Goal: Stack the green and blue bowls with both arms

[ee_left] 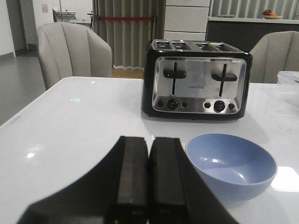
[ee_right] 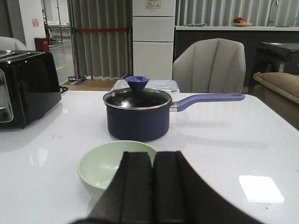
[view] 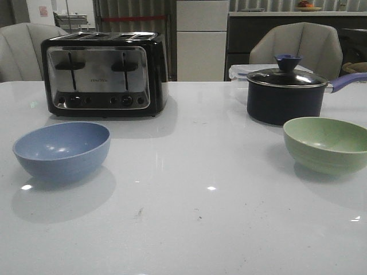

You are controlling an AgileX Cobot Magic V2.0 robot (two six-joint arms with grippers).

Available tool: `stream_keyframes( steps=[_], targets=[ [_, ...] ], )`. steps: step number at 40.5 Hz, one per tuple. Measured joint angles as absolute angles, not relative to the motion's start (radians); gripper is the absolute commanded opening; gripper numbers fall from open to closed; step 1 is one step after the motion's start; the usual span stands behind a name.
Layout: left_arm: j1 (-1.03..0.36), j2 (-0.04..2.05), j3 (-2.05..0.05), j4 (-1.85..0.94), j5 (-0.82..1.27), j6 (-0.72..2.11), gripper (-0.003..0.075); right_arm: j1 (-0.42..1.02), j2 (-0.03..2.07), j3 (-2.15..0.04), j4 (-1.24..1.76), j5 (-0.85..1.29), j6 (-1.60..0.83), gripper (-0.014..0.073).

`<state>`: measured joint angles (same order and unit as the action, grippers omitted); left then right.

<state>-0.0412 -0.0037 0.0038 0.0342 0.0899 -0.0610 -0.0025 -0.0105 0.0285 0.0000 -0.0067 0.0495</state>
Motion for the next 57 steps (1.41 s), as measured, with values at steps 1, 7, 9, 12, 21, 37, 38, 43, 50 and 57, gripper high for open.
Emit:
stream_keyframes(
  steps=[1,7,9,12,21,37,38,43,50,57],
  targets=[
    [-0.041,-0.004,0.004,0.034,0.09,-0.061,0.0093,-0.003,-0.011,0.029,0.0,-0.007,0.049,0.0057],
    [-0.041,-0.004,0.004,0.034,0.09,-0.061,0.0093,-0.003,-0.011,0.029,0.0,-0.007,0.049,0.0057],
    [-0.041,-0.004,0.004,0.034,0.09,-0.061,0.0093,-0.003,-0.011,0.029,0.0,-0.007,0.049,0.0057],
    [-0.041,-0.004,0.004,0.034,0.09,-0.061,0.0093,-0.003,-0.011,0.029,0.0,-0.007,0.049,0.0057],
    [-0.041,-0.004,0.004,0.034,0.09,-0.061,0.0093,-0.003,-0.011,0.029,0.0,-0.007,0.049,0.0057],
    [-0.041,-0.004,0.004,0.034,0.088,-0.061,0.0093,-0.003,-0.011,0.029,0.0,-0.018,0.049,0.0057],
    [-0.041,-0.004,0.004,0.034,0.083,-0.061,0.0093,-0.003,-0.011,0.029,0.0,-0.02,0.049,0.0057],
    [-0.041,-0.004,0.002,0.034,0.028,-0.061,0.0093,-0.003,-0.011,0.029,0.0,-0.016,0.049,0.0057],
    [-0.041,-0.004,-0.089,0.034,0.012,-0.061,0.0093,-0.003,-0.011,-0.082,-0.007,0.093,0.049,0.0057],
    [-0.041,0.005,-0.298,0.034,0.072,-0.061,0.0093,-0.003,0.01,-0.285,-0.015,0.228,0.049,0.0057]
  ],
)
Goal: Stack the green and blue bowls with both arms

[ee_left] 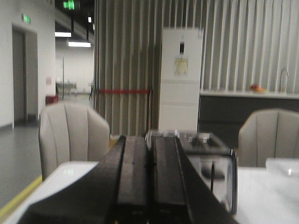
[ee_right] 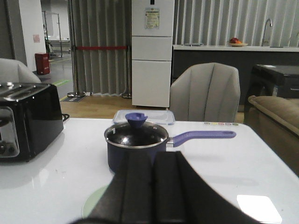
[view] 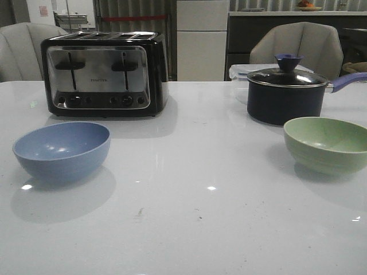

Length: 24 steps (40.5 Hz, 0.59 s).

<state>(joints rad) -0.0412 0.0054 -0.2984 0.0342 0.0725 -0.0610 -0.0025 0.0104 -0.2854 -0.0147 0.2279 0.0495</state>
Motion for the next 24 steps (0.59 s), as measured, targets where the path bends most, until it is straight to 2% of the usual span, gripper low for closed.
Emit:
stream_keyframes(
  steps=[12,24],
  targets=[
    [-0.041,0.22,-0.627,0.034,0.38,-0.061,0.0093,-0.003,0.269,-0.6,-0.017,0.517,0.049,0.0057],
    [-0.041,0.428,-0.671,0.034,0.644,-0.059,0.0093,-0.003,0.515,-0.656,-0.017,0.634,0.049,0.0057]
  ],
)
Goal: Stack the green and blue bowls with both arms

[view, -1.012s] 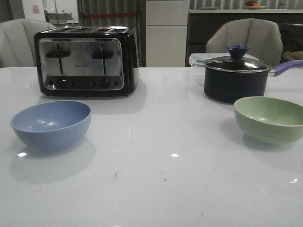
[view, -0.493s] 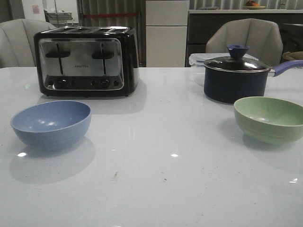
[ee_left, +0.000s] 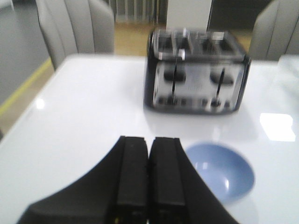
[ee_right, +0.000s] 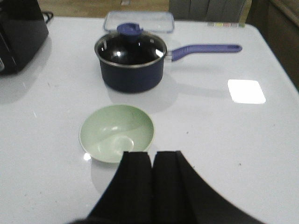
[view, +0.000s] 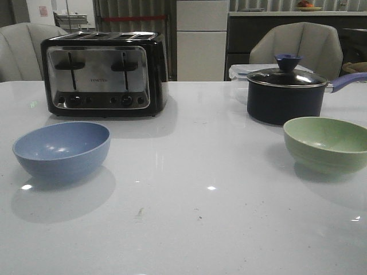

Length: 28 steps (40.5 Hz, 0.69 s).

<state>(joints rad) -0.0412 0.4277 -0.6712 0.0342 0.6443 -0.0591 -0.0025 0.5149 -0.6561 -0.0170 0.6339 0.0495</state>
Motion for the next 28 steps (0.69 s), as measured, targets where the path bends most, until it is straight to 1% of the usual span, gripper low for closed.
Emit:
stream_keyframes(
  steps=[5,14,17,19,20,22,24,25,26,27,28],
  targets=[
    [-0.041,0.496,-0.671,0.034,0.696,-0.059,0.0093,-0.003,0.596,-0.656,-0.017,0.656,0.049,0.0057],
    [-0.041,0.581,-0.671,0.034,0.72,-0.059,0.0093,-0.003,0.723,-0.656,-0.017,0.663,0.049,0.0059],
    [-0.041,0.602,-0.671,0.034,0.722,-0.058,0.0094,-0.003,0.754,-0.656,-0.017,0.663,0.049,0.0086],
    [-0.041,0.613,-0.671,0.036,0.722,-0.058,0.0111,-0.003,0.777,-0.656,-0.017,0.663,0.049,0.016],
    [-0.041,0.618,-0.671,0.036,0.722,-0.058,0.0132,-0.003,0.787,-0.656,-0.017,0.663,0.049,0.02],
    [-0.041,0.629,-0.671,0.042,0.722,-0.058,0.0176,-0.003,0.812,-0.656,-0.017,0.663,0.049,0.0314],
    [-0.041,0.633,-0.671,0.045,0.722,-0.058,0.0252,-0.003,0.836,-0.656,-0.017,0.663,0.049,0.0431],
    [-0.041,0.637,-0.671,0.047,0.722,-0.058,0.0302,-0.003,0.851,-0.656,-0.017,0.663,0.049,0.0475],
    [-0.041,0.639,-0.671,0.051,0.722,-0.058,0.0355,-0.003,0.865,-0.656,-0.017,0.663,0.049,0.0537],
    [-0.041,0.642,-0.671,0.051,0.722,-0.058,0.0421,-0.003,0.88,-0.656,-0.017,0.661,0.049,0.0583],
    [-0.041,0.644,-0.671,0.053,0.722,-0.058,0.0467,-0.003,0.898,-0.656,-0.017,0.66,0.049,0.0603]
  ],
)
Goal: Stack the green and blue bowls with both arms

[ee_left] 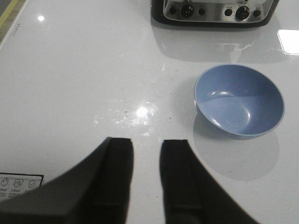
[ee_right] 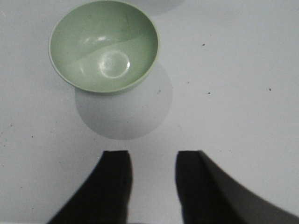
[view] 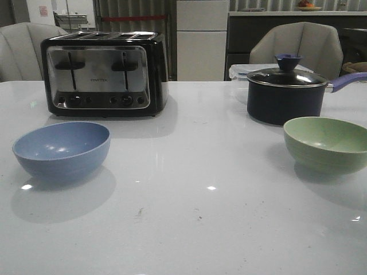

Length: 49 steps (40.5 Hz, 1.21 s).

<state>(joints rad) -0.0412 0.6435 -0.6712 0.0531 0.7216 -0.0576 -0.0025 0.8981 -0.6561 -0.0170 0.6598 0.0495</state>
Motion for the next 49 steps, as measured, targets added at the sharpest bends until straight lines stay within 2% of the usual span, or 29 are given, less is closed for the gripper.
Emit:
stream_keyframes(
  steps=[4,10,38,42,49],
  targets=[
    [-0.041,0.644,-0.671,0.053,0.722,-0.058,0.0533,-0.003,0.949,-0.656,-0.017,0.648,0.049,0.0626],
    [-0.041,0.644,-0.671,0.055,0.722,-0.058,0.0529,-0.003,1.076,-0.685,-0.013,0.625,0.049,0.0625],
    [-0.041,0.644,-0.671,0.055,0.722,-0.058,0.0529,-0.068,1.706,-1.135,0.136,0.691,-0.035,0.0621],
    [-0.041,0.644,-0.671,0.055,0.722,-0.058,0.0529,-0.068,1.767,-1.173,0.138,0.693,-0.039,0.0573],
    [-0.041,0.644,-0.671,0.055,0.722,-0.058,0.0529,-0.068,1.837,-1.226,0.14,0.702,-0.046,0.0387]
  ],
)
